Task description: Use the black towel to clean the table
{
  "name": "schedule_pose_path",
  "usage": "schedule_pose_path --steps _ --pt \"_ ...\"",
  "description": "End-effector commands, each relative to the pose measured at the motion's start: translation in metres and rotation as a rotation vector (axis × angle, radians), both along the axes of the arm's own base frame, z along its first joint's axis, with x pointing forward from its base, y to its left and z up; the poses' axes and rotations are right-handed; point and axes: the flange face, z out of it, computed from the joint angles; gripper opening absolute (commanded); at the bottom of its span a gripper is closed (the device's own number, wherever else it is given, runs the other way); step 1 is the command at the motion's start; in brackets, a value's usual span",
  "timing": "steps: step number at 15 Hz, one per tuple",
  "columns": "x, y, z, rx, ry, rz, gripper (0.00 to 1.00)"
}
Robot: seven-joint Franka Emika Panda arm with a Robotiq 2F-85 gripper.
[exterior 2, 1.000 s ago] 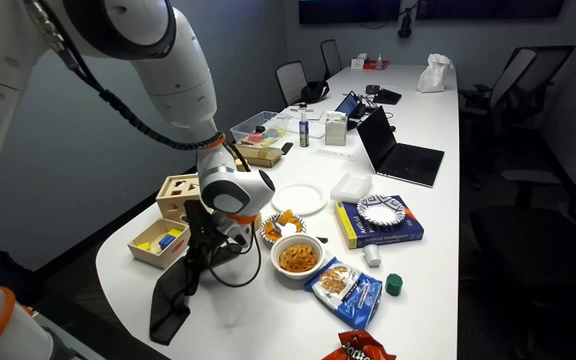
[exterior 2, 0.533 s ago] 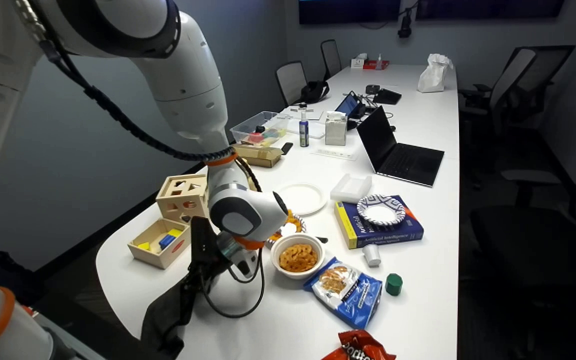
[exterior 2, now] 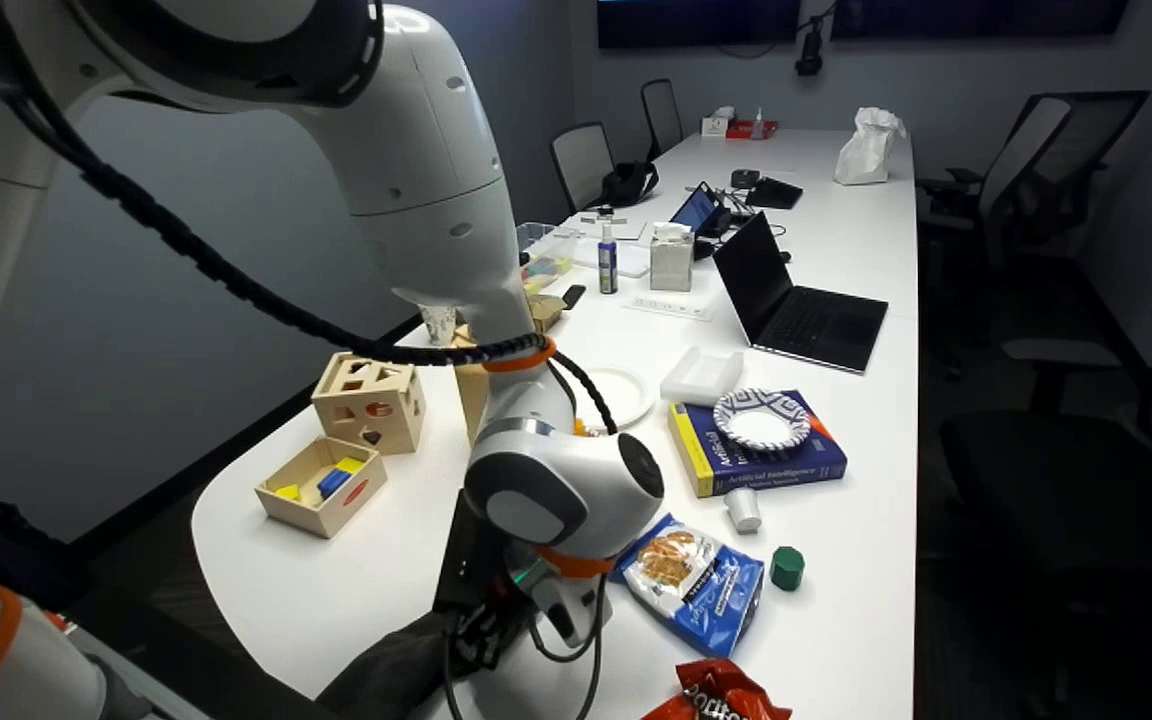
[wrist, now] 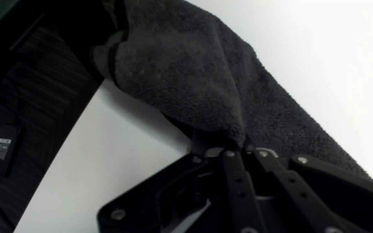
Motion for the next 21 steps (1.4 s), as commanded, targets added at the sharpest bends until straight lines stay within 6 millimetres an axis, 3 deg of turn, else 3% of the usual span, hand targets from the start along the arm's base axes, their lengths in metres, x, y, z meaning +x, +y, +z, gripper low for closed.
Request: schedule_pose_path --steps 1,3,5,9,12,15,17,21 --pt "0.023 -0.024 0.004 -0.084 -0.089 -0.054 0.01" --pt "0.044 -0.02 0.006 -0.112 -0.125 -0.036 0.01" --pt "0.068 -0.004 0.008 -0.109 -0.165 0.018 0.01" --pt "0.11 0.052 0.012 -0.017 -0.238 0.159 0.01" --pt "0.128 0.095 0.011 0.052 -0.269 0.264 0.01" --pt "0.134 0.131 0.008 0.111 -0.275 0.349 0.01" --pt "0.127 0.145 0.008 0.147 -0.254 0.381 0.01" --pt "0.093 0.144 0.014 0.177 -0.173 0.351 0.01"
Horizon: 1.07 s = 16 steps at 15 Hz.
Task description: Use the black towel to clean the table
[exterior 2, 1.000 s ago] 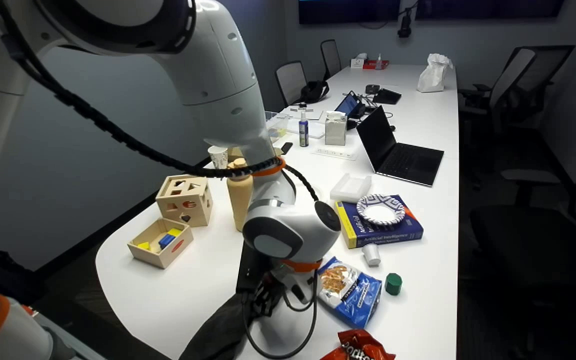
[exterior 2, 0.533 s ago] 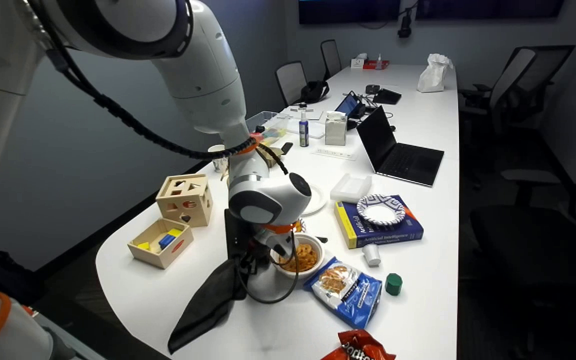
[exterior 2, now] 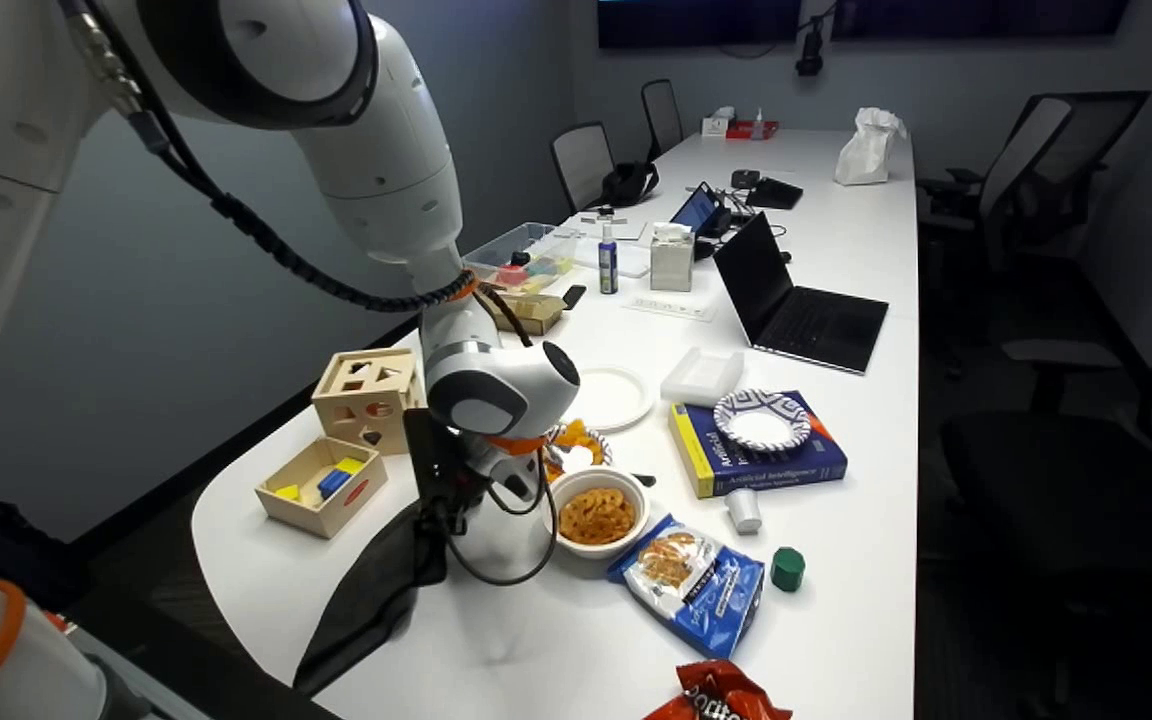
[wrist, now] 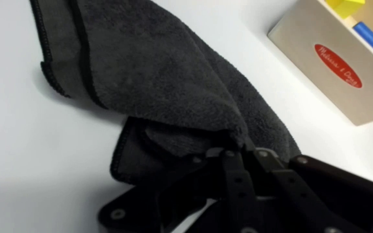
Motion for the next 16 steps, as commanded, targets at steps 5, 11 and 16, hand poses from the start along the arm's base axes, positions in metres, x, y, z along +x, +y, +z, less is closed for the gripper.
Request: schedule_pose_path --steps 5,11,16 --pt "-0.085 -0.053 0.035 -0.069 0.064 -0.192 0.01" --pt "-0.127 -0.129 0.089 -0.239 0.004 -0.459 0.01" --pt "-0.145 -0.172 0.122 -0.337 -0.019 -0.705 0.01"
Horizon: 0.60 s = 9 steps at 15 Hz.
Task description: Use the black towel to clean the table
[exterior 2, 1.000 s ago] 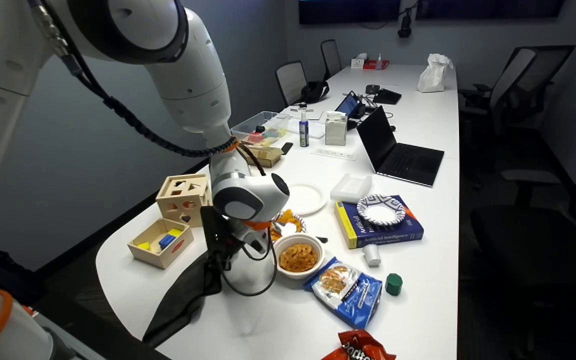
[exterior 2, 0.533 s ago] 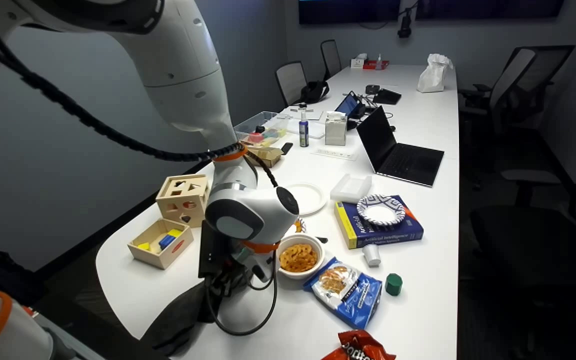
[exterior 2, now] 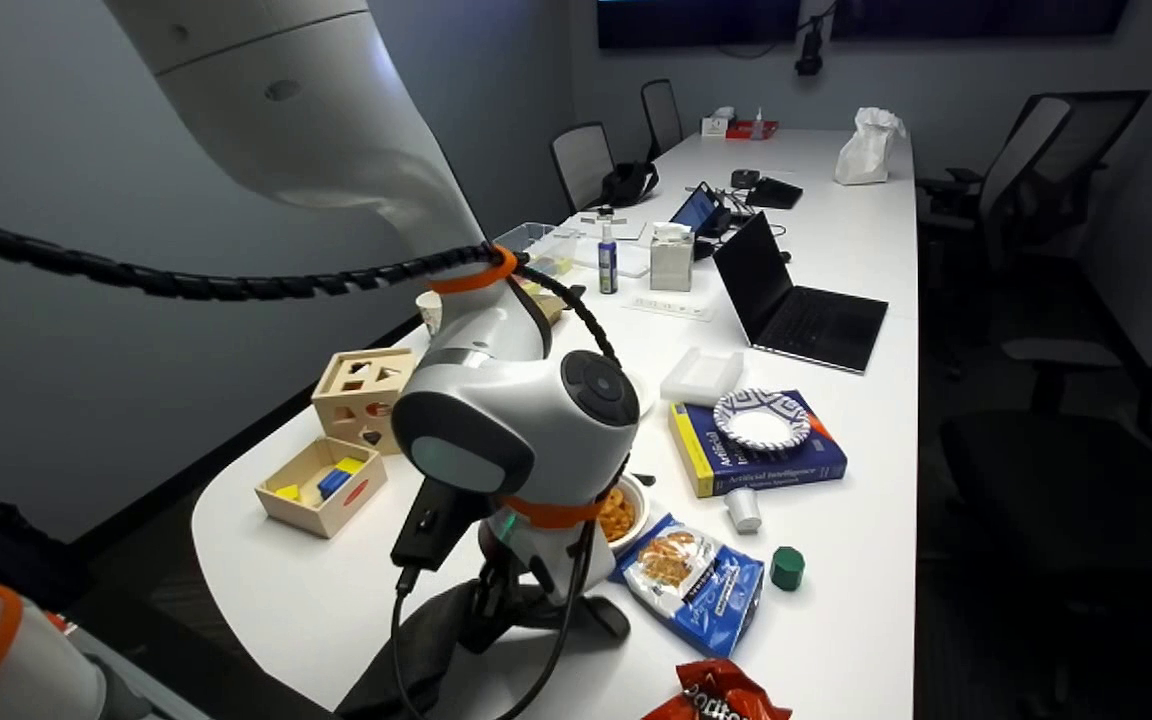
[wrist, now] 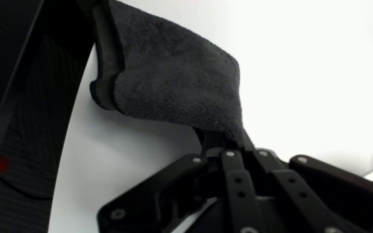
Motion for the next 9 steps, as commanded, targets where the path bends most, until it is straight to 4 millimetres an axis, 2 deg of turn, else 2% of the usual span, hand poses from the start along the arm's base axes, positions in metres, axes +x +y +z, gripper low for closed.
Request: schedule_pose_path --steps 1,5,9 --pt "-0.013 -0.017 0.028 -0.08 -0.027 -0.169 0.01" --pt "-0.007 -0.041 0.038 -0.171 -0.061 -0.286 0.01" --pt "0.01 -0.05 0.039 -0.226 -0.09 -0.318 0.01"
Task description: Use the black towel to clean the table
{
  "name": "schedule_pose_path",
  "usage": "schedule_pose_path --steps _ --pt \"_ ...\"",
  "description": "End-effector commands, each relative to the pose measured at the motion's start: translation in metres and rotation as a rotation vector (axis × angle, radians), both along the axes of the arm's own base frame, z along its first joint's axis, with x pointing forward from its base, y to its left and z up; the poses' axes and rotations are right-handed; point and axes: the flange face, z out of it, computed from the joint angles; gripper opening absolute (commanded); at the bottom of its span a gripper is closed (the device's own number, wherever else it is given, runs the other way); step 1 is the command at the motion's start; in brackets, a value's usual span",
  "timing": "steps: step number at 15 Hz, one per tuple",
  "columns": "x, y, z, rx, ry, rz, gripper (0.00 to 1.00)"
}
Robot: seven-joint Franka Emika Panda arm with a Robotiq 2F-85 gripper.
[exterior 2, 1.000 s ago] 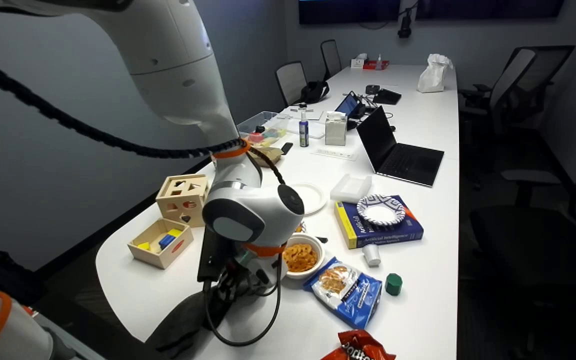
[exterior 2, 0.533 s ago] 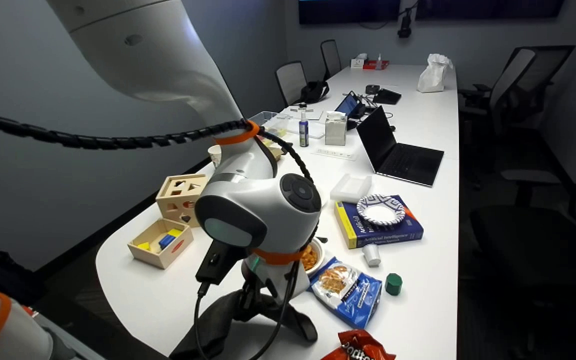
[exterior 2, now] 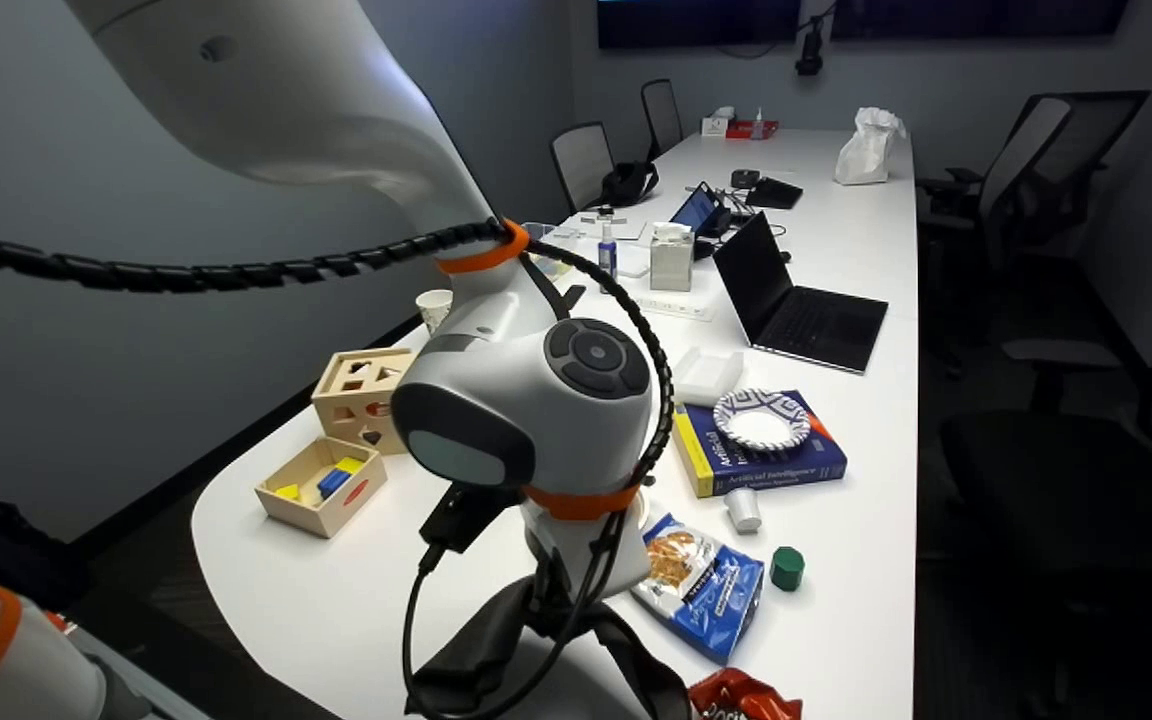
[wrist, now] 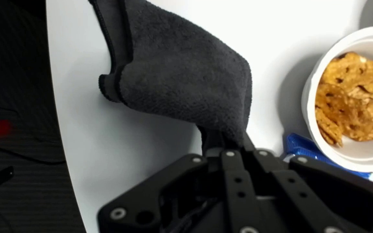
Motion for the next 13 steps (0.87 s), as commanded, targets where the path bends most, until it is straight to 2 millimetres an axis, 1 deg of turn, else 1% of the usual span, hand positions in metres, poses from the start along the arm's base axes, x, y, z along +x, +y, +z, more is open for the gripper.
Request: schedule_pose_path --steps 1,2,3,5,6,13 --pt "0.0141 -0.0028 0.0059 -0.029 -0.032 -0.031 0.29" --pt "0.0058 -0.0025 0.0031 -0.016 -0.015 -0.014 0.3" --pt "0.007 -0.0025 0.0035 -0.017 -0.016 -0.013 0.12" --pt "0.0065 -0.0023 0.0025 -0.016 -0.014 -0.013 0.26" --pt "0.0063 -0.0022 0.0023 -0.015 -0.013 -0.013 0.3" --pt "0.0061 -0.0022 0.0019 -0.015 -0.012 -0.013 0.3"
